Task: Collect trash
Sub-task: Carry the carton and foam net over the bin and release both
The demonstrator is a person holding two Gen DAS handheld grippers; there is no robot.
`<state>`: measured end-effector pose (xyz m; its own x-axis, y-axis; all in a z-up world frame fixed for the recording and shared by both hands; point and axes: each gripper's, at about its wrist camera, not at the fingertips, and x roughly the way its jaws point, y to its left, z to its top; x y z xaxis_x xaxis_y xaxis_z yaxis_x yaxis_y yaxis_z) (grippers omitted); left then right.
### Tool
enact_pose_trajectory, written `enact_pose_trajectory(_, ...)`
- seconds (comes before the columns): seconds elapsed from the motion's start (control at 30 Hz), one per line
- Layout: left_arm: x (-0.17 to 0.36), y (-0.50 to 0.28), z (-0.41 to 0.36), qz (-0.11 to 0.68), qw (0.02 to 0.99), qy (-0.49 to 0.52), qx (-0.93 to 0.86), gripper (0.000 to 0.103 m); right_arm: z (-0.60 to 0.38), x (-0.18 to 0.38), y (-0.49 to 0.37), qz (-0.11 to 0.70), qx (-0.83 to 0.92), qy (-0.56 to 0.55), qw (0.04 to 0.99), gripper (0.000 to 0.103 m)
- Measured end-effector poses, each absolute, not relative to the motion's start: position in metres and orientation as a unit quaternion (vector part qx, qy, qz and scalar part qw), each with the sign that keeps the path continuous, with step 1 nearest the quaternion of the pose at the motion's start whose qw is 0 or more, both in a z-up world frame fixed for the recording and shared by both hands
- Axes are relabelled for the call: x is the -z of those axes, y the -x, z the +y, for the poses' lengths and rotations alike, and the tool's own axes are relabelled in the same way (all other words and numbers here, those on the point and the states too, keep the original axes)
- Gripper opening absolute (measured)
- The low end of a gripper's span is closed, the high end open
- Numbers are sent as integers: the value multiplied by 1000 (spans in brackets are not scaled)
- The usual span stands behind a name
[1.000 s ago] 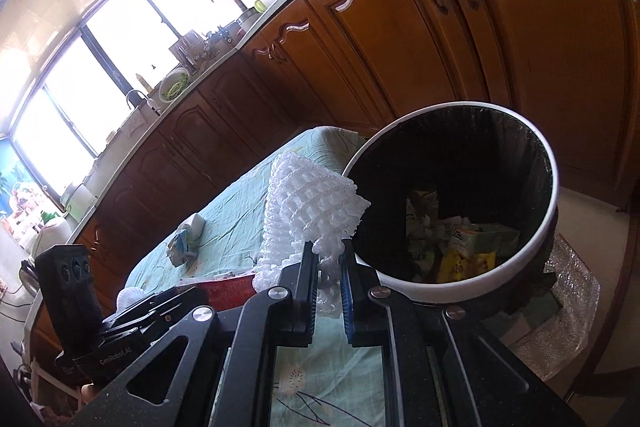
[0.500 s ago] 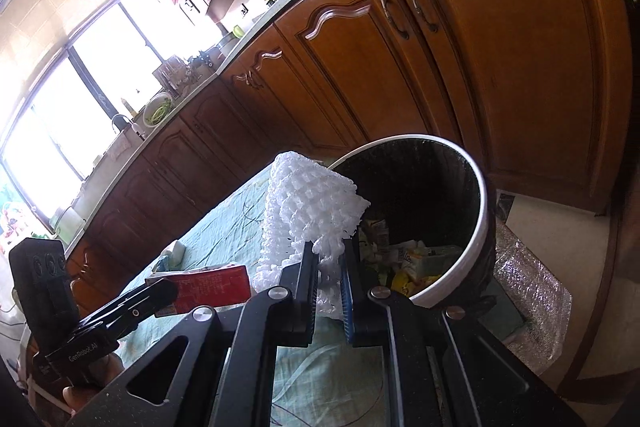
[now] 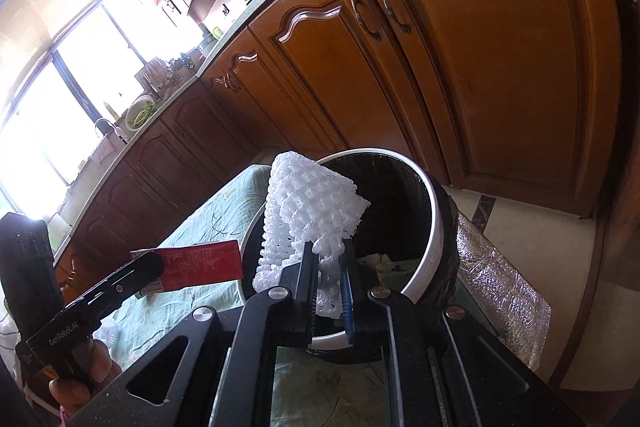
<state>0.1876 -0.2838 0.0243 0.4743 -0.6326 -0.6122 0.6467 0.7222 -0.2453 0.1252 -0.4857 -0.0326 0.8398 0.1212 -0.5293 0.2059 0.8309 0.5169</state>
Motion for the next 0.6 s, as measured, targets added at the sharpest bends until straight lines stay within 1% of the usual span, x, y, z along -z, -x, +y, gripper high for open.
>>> enact_pose_trajectory(0.53, -3, -206, -319, 380, 849, -34, 366, 47, -494, 41, -160, 327, 34, -255, 909, 10)
enact_pose_trajectory(0.6, -1, -209, -320, 384, 847, -35, 366, 47, -494, 42, -162, 329, 37, -253, 909, 12)
